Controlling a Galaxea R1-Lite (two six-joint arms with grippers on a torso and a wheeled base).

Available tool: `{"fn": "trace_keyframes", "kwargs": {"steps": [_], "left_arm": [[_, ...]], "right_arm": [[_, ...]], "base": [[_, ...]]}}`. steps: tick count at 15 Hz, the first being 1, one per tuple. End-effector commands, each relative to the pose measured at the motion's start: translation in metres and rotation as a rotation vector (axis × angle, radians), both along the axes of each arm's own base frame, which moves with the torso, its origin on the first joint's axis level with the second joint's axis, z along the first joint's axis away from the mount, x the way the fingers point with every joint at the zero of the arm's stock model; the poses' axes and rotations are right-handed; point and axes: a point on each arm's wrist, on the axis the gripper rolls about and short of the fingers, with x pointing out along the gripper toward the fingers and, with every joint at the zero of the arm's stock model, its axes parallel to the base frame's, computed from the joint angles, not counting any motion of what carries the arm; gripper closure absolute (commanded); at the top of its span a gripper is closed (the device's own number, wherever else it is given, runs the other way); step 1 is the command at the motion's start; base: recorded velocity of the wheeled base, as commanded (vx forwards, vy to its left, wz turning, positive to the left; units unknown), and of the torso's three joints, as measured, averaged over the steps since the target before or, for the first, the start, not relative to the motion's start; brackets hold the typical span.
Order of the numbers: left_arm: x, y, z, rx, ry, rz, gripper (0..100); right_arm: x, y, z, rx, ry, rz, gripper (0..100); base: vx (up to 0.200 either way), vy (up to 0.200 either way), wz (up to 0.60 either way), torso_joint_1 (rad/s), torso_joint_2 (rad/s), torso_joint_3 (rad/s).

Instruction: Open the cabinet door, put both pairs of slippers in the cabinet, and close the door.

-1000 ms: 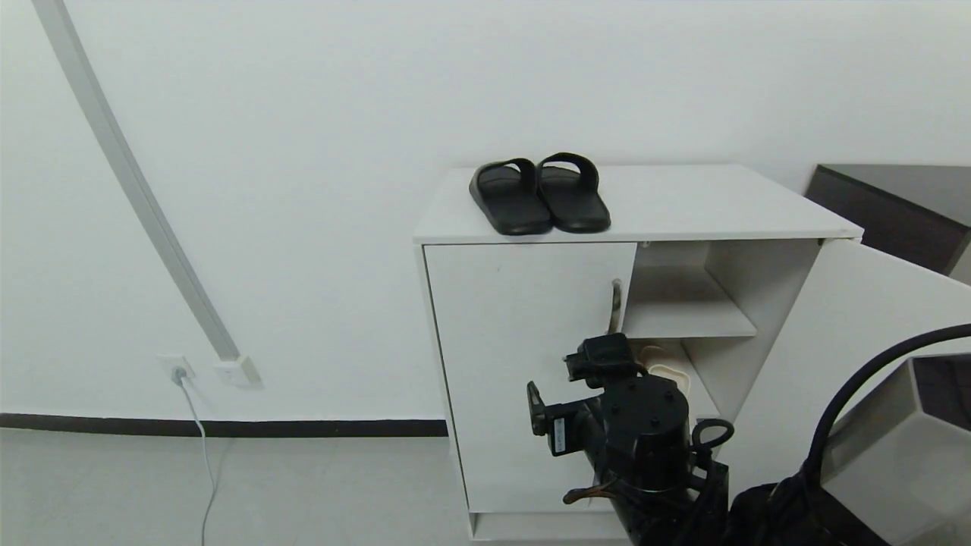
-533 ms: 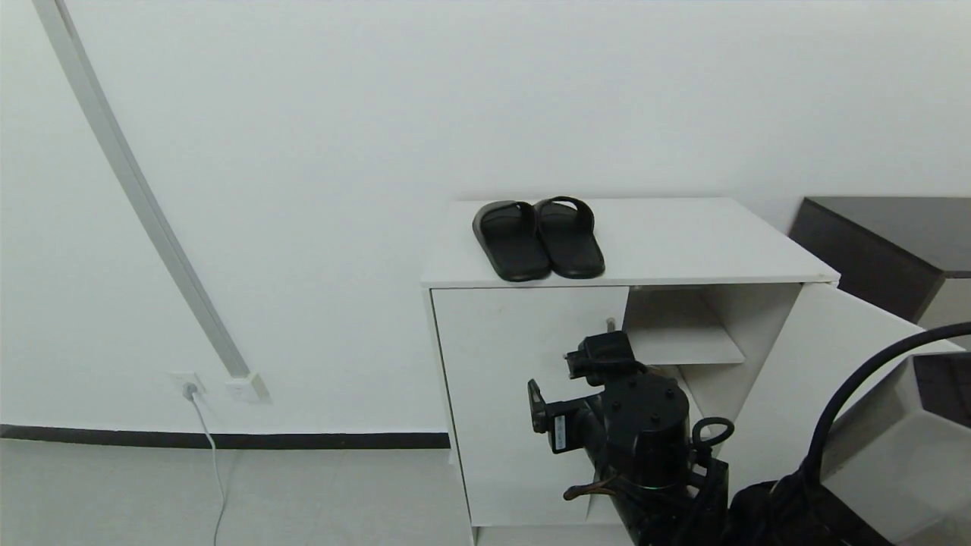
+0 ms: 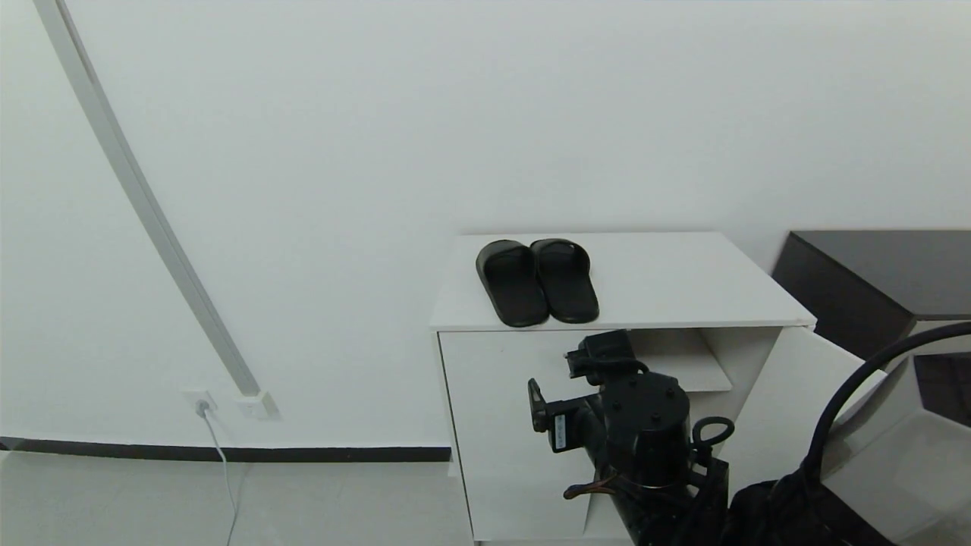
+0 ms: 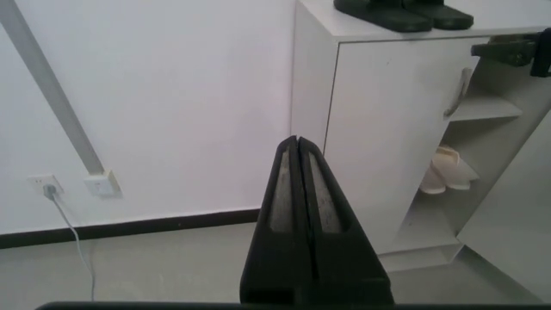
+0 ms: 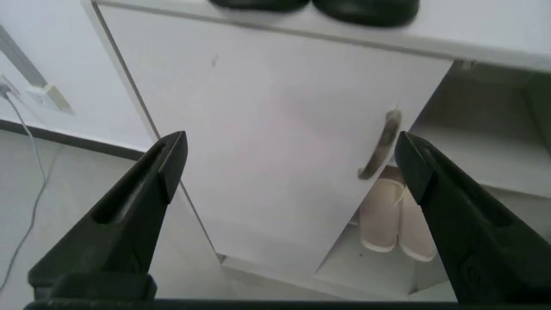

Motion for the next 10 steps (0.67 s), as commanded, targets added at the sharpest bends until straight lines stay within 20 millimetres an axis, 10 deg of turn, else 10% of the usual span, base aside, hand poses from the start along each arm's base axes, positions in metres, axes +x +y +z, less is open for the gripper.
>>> {"fn": "trace_keyframes", "kwargs": {"steps": [1,10], "left_arm": [[0.0001,0.0000,0.0000,0.000,0.001,0.000,100],[0.0001,0.0000,0.0000,0.000,0.001,0.000,100]], "right_arm": [[-0.0003,0.0000,0.0004,0.000,0.000,0.000,0],[-0.0006,-0.0013,-0.0024,-0.021,0.002,0.001,0]], "base": [[0.000,0.000,0.00,0.281,-0.61,-0.354],[0.000,0.000,0.00,0.191,-0.42,-0.227]]}}
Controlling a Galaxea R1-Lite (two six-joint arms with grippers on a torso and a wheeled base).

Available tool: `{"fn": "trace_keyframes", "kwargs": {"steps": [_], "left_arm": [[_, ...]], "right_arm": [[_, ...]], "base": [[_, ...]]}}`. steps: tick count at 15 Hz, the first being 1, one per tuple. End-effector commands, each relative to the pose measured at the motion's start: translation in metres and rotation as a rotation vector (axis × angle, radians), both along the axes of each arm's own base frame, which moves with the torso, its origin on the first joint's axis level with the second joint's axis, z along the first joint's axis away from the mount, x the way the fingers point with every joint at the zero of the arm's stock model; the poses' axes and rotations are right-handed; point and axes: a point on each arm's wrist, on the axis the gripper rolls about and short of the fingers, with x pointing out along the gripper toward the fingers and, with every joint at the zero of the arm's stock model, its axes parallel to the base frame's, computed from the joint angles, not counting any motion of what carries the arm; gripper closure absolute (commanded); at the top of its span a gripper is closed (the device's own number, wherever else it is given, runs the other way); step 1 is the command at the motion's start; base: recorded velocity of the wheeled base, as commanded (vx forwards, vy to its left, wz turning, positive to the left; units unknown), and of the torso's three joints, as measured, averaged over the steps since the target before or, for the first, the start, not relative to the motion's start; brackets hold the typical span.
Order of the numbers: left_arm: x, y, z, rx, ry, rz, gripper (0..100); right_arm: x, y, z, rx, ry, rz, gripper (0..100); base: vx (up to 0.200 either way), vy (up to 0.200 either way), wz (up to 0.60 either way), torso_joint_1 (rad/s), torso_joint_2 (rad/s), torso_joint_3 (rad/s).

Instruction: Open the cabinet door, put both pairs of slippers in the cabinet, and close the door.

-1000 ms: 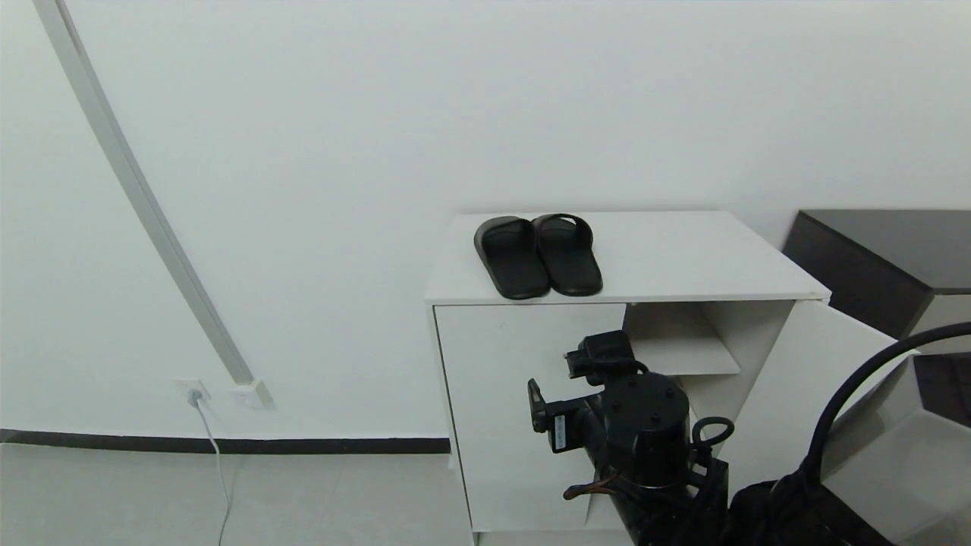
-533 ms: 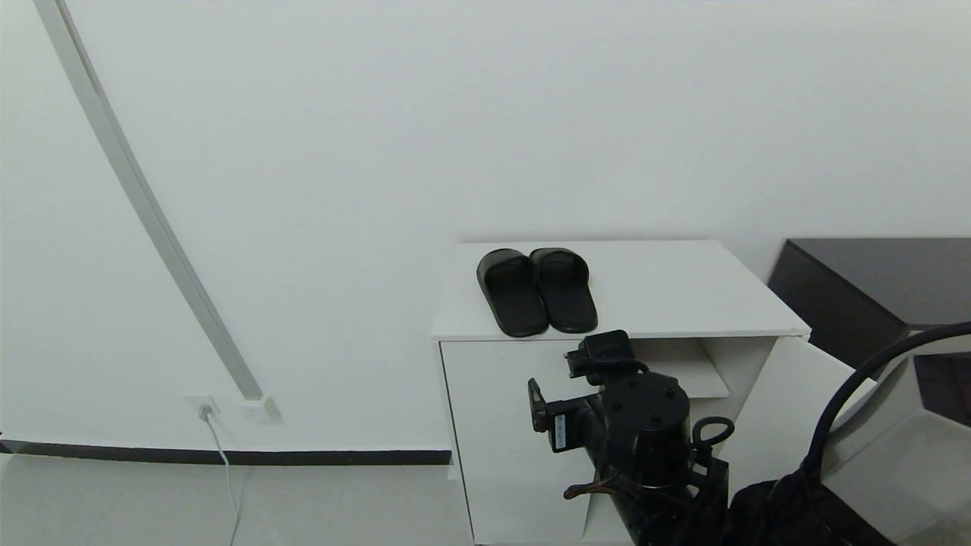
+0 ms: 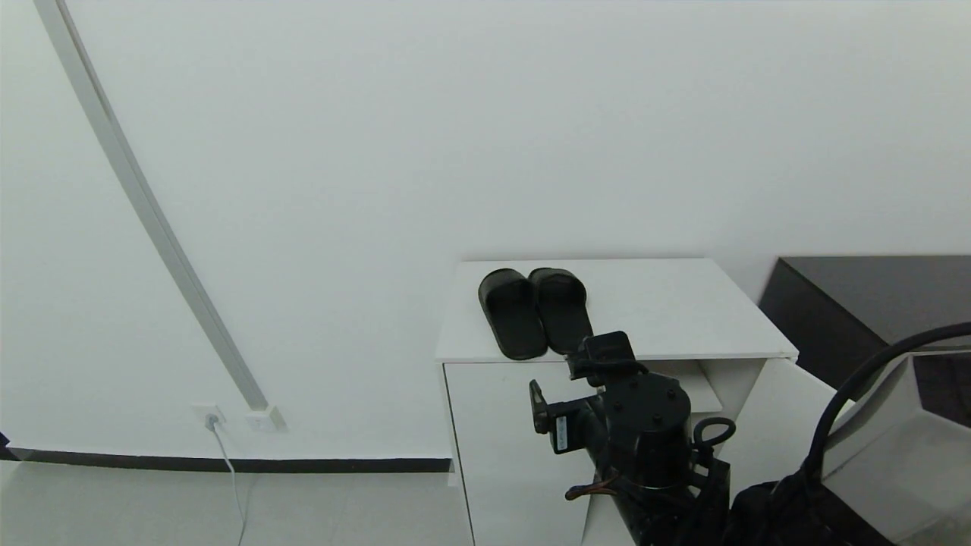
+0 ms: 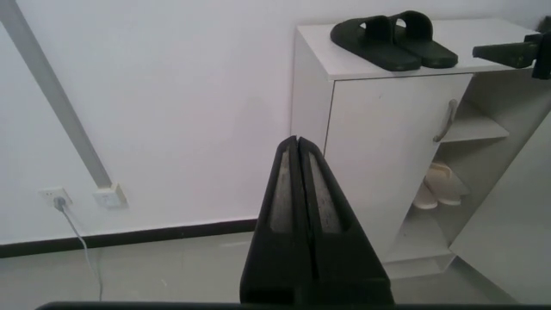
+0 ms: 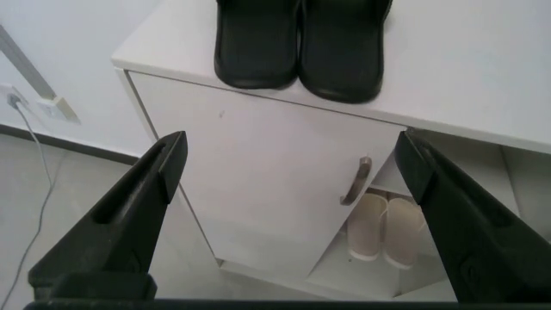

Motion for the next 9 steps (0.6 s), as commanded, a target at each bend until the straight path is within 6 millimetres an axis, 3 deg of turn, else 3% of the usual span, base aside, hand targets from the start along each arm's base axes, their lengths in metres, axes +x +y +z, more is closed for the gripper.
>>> {"fn": "trace_keyframes", "kwargs": {"steps": [1,5,9], "left_arm": [[0.000,0.000,0.000,0.000,0.002,-0.001,100],[0.000,0.000,0.000,0.001,0.002,-0.001,100],[0.000,0.000,0.000,0.003,0.002,-0.001,100]], "right_arm": [[0.000,0.000,-0.001,-0.003,0.001,0.002,0],[0.000,0.001,0.000,-0.001,-0.002,0.021,0],[0.009,0.004,0.019,0.017,-0.037,0.044,0]], "base": [[0.000,0.000,0.00,0.027,-0.06,-0.032],[0.000,0.000,0.00,0.000,0.00,0.000],[0.000,0.000,0.00,0.000,0.00,0.000]]}}
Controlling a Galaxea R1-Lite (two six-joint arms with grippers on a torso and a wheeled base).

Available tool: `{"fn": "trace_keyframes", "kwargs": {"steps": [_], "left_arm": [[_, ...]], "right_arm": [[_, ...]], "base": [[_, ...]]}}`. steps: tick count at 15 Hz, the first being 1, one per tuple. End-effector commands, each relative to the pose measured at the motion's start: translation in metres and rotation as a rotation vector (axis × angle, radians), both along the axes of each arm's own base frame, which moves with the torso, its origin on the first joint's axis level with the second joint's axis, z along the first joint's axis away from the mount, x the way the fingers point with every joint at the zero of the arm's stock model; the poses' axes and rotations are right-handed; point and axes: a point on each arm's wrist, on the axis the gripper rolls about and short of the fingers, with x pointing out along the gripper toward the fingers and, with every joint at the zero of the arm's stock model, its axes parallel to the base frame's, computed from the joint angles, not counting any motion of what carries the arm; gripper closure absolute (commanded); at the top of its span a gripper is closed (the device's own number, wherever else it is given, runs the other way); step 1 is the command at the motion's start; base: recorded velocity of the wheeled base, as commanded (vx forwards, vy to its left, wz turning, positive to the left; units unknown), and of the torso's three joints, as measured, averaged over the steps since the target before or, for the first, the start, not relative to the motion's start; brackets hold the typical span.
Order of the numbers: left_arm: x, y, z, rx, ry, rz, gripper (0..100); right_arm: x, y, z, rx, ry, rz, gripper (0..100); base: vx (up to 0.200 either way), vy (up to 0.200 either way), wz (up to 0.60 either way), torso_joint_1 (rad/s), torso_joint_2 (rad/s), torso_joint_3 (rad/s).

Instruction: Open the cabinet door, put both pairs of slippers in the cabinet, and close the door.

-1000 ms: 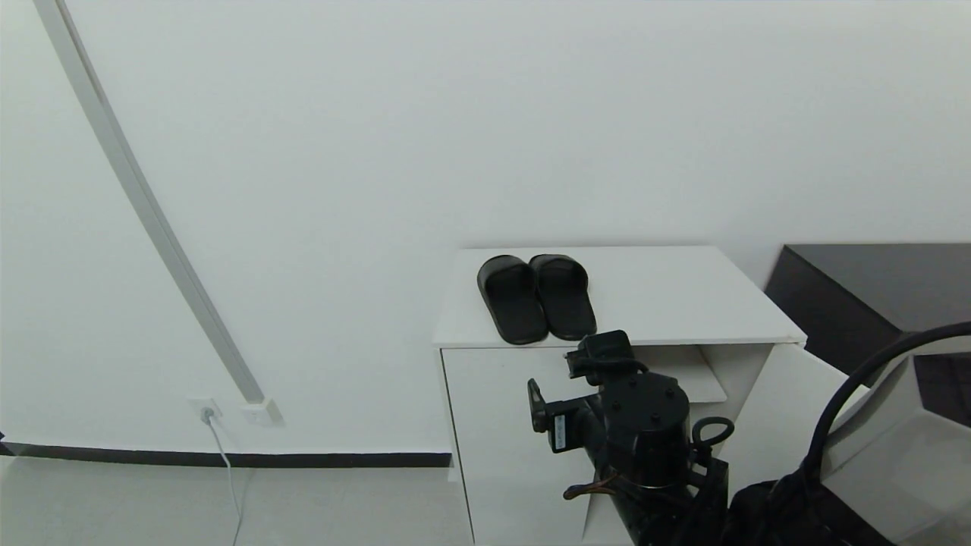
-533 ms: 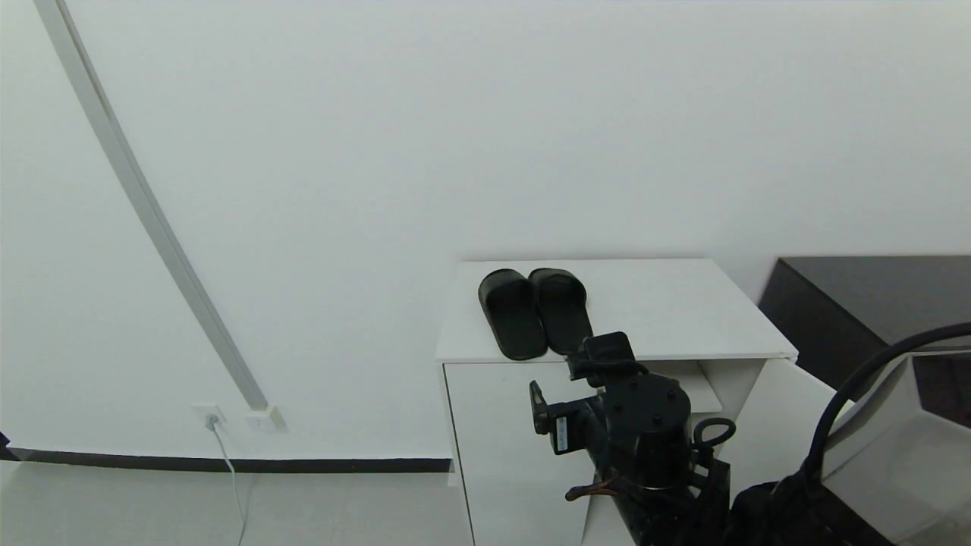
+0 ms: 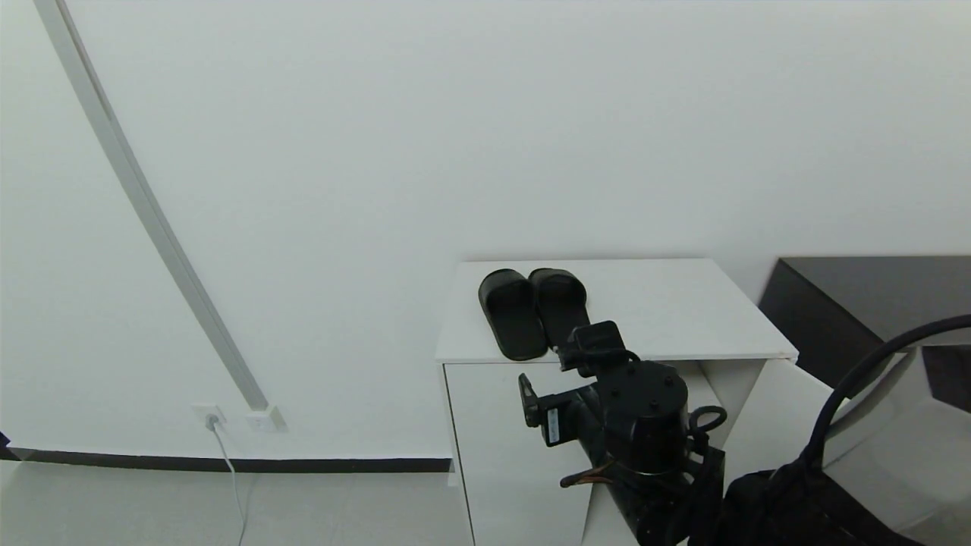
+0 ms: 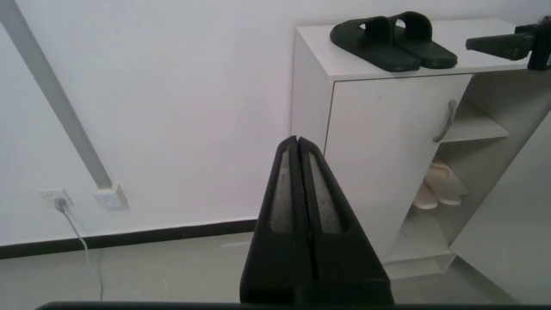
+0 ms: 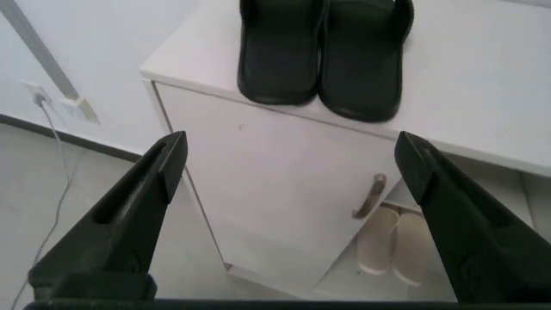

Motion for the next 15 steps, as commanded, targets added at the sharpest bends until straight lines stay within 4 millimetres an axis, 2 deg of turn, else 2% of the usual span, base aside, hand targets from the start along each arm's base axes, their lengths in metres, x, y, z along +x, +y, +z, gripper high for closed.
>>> {"fn": "trace_keyframes", "kwargs": {"steps": [1,4,7,11,15], "left_arm": [[0.000,0.000,0.000,0.000,0.000,0.000,100],[0.000,0.000,0.000,0.000,0.002,0.000,100],[0.000,0.000,0.000,0.000,0.002,-0.002,100],[0.000,0.000,0.000,0.000,0.002,-0.002,100],[0.000,0.000,0.000,-0.002,0.002,-0.002,100]], "right_arm": [[0.003,-0.001,0.016,0.010,-0.008,-0.009,0],[0.016,0.001,0.057,0.014,0.000,-0.034,0],[0.028,0.003,0.069,0.006,0.013,-0.051,0],[0.035,0.002,0.064,0.011,0.026,-0.064,0],[0.041,0.007,0.034,0.008,0.099,-0.048,0]], "base": [[0.000,0.000,0.00,0.000,0.00,0.000],[0.000,0.000,0.00,0.000,0.00,0.000],[0.000,0.000,0.00,0.000,0.00,0.000],[0.200,0.000,0.00,-0.005,-0.01,0.001],[0.200,0.000,0.00,0.010,0.00,-0.001]]}}
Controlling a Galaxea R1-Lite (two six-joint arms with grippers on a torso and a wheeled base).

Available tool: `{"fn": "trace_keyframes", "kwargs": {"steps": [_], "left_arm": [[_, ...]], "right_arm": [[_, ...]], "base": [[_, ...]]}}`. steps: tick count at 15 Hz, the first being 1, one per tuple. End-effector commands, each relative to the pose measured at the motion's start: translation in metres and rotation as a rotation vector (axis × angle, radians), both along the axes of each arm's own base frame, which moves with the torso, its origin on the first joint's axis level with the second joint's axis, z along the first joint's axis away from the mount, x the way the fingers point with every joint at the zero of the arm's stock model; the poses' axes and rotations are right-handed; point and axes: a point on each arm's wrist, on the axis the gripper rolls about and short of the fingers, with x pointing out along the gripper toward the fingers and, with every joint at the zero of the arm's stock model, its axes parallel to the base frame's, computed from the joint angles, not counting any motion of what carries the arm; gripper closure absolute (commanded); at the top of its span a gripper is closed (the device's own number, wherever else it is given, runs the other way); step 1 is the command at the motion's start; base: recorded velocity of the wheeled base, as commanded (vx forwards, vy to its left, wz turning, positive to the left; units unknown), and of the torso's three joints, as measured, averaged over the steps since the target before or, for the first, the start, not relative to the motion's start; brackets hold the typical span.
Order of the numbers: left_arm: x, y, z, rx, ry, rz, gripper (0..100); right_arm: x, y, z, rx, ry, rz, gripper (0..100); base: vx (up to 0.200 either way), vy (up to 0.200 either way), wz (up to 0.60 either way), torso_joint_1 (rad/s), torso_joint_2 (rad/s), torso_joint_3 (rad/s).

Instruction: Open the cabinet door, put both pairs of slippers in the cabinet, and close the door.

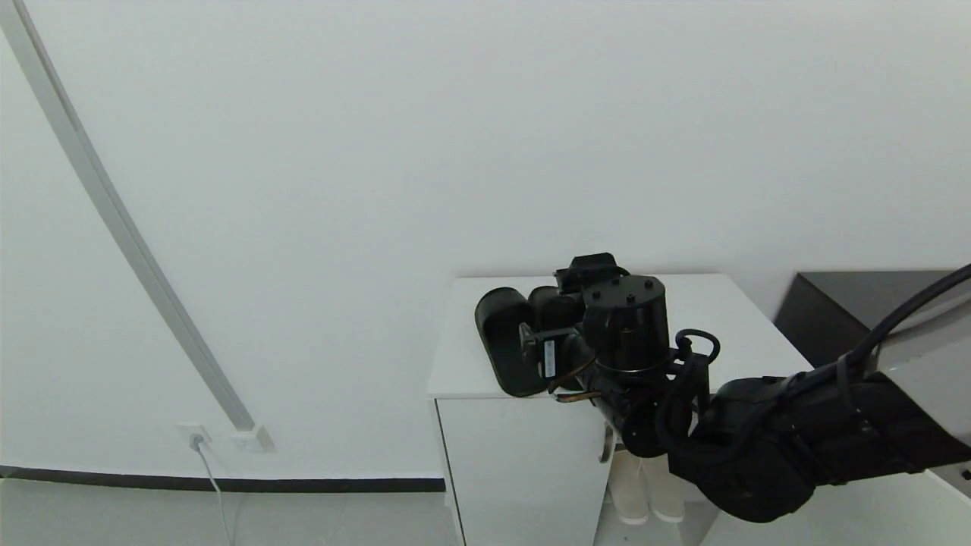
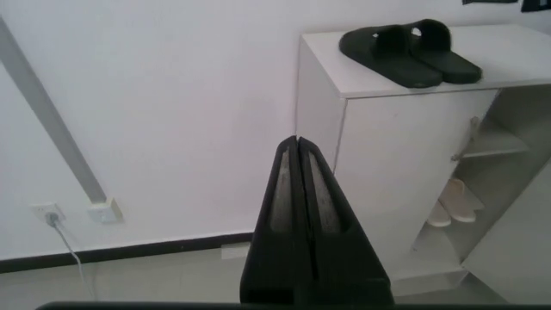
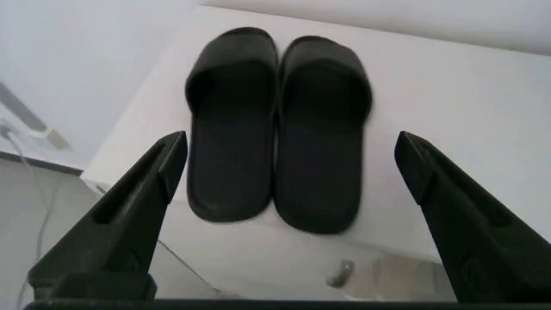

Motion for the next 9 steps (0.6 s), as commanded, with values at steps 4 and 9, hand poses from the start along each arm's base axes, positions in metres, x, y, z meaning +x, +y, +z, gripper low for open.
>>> {"fn": "trace_keyframes", "kwargs": {"steps": [4,9], "left_arm": [[0.000,0.000,0.000,0.005,0.001,-0.002,100],[0.000,0.000,0.000,0.005,-0.001,-0.002,100]], "right_arm": [[0.011,0.009,-0.042,0.000,0.104,0.096,0],[0.036,0.017,-0.073,-0.007,0.101,0.077,0]], "base": [[0.150,0.000,0.00,0.003,0.00,0.002],[0.000,0.000,0.00,0.000,0.00,0.000]]}}
